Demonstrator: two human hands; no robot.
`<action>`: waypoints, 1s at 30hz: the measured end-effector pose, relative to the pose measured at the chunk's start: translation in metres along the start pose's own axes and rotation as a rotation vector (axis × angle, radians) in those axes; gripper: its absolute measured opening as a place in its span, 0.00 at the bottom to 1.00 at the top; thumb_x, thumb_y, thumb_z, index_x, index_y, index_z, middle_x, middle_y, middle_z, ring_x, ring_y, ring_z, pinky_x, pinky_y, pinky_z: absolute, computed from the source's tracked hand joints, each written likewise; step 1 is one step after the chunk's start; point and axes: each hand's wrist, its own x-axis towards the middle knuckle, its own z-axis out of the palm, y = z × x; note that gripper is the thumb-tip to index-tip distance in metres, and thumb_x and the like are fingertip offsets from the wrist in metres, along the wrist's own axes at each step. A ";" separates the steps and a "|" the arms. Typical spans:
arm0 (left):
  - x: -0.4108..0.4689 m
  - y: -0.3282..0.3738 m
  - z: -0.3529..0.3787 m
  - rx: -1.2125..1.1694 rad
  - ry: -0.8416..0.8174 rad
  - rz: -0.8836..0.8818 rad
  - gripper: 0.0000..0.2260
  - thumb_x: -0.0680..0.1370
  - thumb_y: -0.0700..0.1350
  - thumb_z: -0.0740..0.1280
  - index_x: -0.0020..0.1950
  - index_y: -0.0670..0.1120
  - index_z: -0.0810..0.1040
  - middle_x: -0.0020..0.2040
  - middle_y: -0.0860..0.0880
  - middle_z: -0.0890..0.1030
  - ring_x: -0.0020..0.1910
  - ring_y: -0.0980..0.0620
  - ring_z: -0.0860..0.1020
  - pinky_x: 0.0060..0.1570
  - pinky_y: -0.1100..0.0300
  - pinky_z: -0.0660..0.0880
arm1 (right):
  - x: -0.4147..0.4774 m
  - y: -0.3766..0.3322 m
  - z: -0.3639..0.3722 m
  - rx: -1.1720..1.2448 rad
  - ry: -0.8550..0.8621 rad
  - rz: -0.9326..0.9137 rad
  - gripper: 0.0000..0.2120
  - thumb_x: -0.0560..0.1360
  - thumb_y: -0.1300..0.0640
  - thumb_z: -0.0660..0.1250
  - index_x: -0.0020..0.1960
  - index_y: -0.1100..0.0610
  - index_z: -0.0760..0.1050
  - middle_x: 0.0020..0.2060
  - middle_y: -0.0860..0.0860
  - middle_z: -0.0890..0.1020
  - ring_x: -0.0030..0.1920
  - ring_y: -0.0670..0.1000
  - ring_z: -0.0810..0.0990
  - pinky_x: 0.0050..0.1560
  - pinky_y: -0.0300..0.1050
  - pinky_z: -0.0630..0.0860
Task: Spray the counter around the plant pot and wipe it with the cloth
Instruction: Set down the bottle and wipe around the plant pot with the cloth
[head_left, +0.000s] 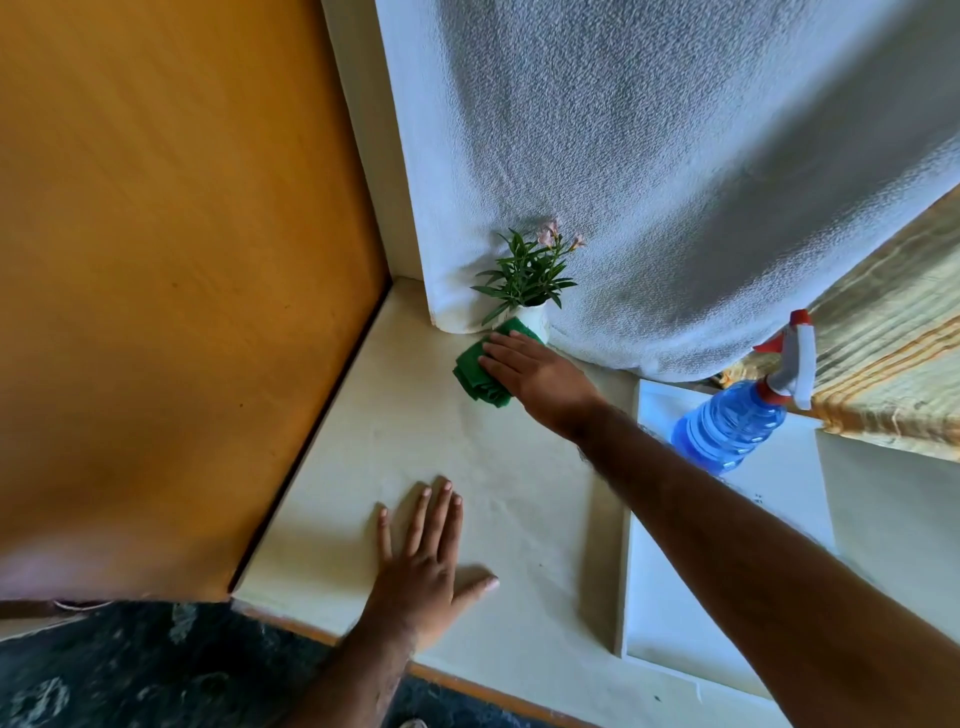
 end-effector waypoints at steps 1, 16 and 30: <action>0.000 0.000 0.000 -0.003 -0.001 0.000 0.47 0.75 0.77 0.47 0.81 0.45 0.43 0.83 0.45 0.43 0.81 0.46 0.41 0.72 0.28 0.41 | 0.004 0.002 -0.003 -0.006 0.002 -0.006 0.17 0.72 0.74 0.68 0.61 0.69 0.79 0.60 0.66 0.81 0.62 0.66 0.79 0.64 0.66 0.74; 0.002 -0.002 0.005 -0.009 0.038 0.011 0.47 0.75 0.77 0.49 0.81 0.45 0.44 0.83 0.45 0.46 0.81 0.43 0.45 0.72 0.27 0.44 | -0.027 0.005 0.038 0.319 -0.115 0.359 0.32 0.68 0.80 0.61 0.69 0.62 0.74 0.70 0.58 0.74 0.73 0.58 0.68 0.73 0.49 0.64; 0.002 -0.001 0.004 -0.021 0.026 0.003 0.47 0.75 0.77 0.49 0.81 0.46 0.43 0.83 0.46 0.45 0.81 0.45 0.43 0.72 0.28 0.44 | -0.016 0.010 0.012 0.167 0.092 0.418 0.29 0.66 0.80 0.62 0.66 0.67 0.75 0.67 0.63 0.76 0.71 0.64 0.71 0.71 0.61 0.68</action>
